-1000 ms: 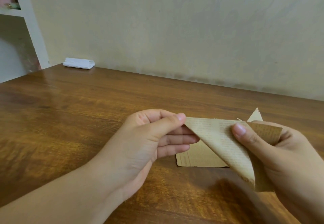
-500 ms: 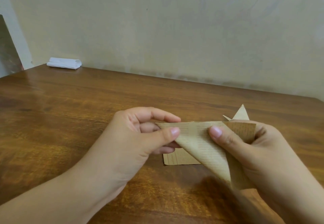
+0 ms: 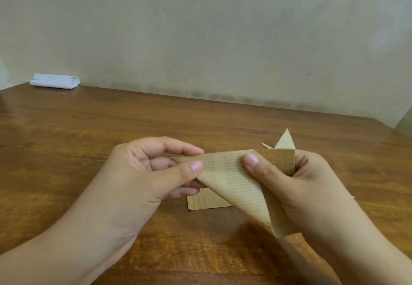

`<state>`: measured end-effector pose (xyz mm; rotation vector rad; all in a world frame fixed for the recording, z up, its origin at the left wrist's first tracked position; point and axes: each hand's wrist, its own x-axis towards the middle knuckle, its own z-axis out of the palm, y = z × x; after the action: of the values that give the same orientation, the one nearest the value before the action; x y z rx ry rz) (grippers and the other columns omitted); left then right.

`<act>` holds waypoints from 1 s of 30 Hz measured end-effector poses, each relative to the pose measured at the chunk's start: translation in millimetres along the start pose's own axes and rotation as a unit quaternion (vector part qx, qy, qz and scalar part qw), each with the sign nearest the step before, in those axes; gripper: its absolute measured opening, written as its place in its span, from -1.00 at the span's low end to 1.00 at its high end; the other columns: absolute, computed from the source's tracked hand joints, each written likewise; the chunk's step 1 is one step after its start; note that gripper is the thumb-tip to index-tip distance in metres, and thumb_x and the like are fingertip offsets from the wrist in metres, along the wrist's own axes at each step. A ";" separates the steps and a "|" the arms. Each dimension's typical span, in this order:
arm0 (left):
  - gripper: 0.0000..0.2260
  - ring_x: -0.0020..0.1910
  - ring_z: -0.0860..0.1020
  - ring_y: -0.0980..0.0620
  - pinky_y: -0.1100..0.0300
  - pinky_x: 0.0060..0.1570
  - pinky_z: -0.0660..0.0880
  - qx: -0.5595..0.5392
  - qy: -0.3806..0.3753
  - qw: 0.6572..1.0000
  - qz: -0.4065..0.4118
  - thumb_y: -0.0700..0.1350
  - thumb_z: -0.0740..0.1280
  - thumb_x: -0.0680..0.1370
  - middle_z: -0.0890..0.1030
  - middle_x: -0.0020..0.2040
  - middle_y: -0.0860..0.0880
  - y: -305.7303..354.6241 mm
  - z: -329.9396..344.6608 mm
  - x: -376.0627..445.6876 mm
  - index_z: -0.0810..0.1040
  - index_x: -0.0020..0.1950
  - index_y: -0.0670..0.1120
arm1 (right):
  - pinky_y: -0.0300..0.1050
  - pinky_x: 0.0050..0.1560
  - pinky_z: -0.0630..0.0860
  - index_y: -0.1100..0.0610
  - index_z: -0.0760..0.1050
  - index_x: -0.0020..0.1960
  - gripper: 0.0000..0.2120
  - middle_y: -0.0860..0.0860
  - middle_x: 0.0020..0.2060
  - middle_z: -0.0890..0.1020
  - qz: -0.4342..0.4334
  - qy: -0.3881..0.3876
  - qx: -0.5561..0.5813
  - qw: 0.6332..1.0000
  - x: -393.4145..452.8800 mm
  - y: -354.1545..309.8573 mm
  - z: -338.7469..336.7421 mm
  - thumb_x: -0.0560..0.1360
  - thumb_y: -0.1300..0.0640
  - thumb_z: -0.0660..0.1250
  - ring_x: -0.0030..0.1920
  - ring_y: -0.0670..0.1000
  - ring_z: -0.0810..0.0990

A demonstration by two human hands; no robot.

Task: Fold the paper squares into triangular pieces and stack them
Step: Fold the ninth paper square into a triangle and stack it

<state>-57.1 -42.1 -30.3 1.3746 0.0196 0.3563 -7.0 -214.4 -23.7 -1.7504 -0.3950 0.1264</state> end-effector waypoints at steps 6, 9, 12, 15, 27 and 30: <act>-0.83 -0.49 0.61 0.00 0.29 -0.49 0.54 0.007 -0.001 1.000 0.006 -0.25 0.41 0.14 0.64 -0.39 -0.24 0.4 0.8 -0.8 0.67 -0.29 -0.16 | -0.23 -0.44 0.40 0.27 0.59 -0.23 -0.49 0.24 -0.34 0.64 -0.010 0.003 -0.015 1.000 0.3 1.9 -0.7 0.19 -0.21 0.37 -0.42 -0.03 0.55; -0.83 -0.49 0.62 -0.01 0.28 -0.48 0.55 0.013 0.004 1.000 0.014 -0.24 0.40 0.17 0.63 -0.40 -0.25 0.0 0.6 -0.8 0.66 -0.27 -0.18 | -0.26 -0.49 0.40 0.26 0.60 -0.25 -0.53 0.11 -0.43 0.63 -0.010 0.003 -0.001 1.000 0.2 2.6 -1.6 0.20 -0.18 0.38 -0.45 -0.05 0.54; -0.82 -0.49 0.62 -0.01 0.29 -0.47 0.55 0.026 0.002 0.999 0.033 -0.24 0.39 0.19 0.64 -0.41 -0.23 1.1 1.3 -1.6 0.67 -0.25 -0.15 | -0.27 -0.47 0.43 0.25 0.61 -0.24 -0.57 0.07 -0.41 0.65 -0.010 -0.007 0.024 1.000 1.3 3.6 -1.4 0.21 -0.14 0.39 -0.44 -0.05 0.57; -0.83 -0.47 0.63 -0.01 0.31 -0.46 0.54 0.040 -0.003 0.998 0.046 -0.24 0.38 0.20 0.64 -0.41 -0.20 1.9 1.0 -2.1 0.68 -0.25 -0.13 | -0.25 -0.49 0.43 0.29 0.59 -0.24 -0.57 0.08 -0.42 0.62 -0.009 -0.012 0.040 0.999 2.3 4.6 -2.4 0.21 -0.11 0.40 -0.44 -0.03 0.56; -0.70 -0.26 0.60 0.03 0.15 -0.09 0.54 0.208 -0.200 0.950 -0.120 -0.03 0.55 0.15 0.68 -0.27 -0.07 3.9 -15.0 -0.4 0.62 -0.16 0.02 | -0.27 -0.37 0.36 0.09 0.51 -0.47 -0.64 -0.10 -0.49 0.52 0.055 -0.226 -0.070 0.970 9.0 6.0 -13.5 0.44 -0.03 0.43 -0.46 -0.14 0.45; -0.77 -0.29 0.58 0.03 0.07 -0.06 0.51 0.225 -0.171 0.955 -0.090 -0.14 0.58 0.29 0.67 -0.30 -0.06 2.3 -10.5 -2.7 0.60 -0.16 0.04 | -0.40 -0.44 0.33 0.05 0.50 -0.53 -0.65 -0.14 -0.56 0.50 0.058 -0.232 -0.070 0.968 9.1 6.9 -9.2 0.42 0.05 0.38 -0.52 -0.22 0.44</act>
<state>-62.5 -32.4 -30.8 1.8561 -0.0635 -0.0503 5.6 -221.2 -27.2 -1.8783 -0.6531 0.6127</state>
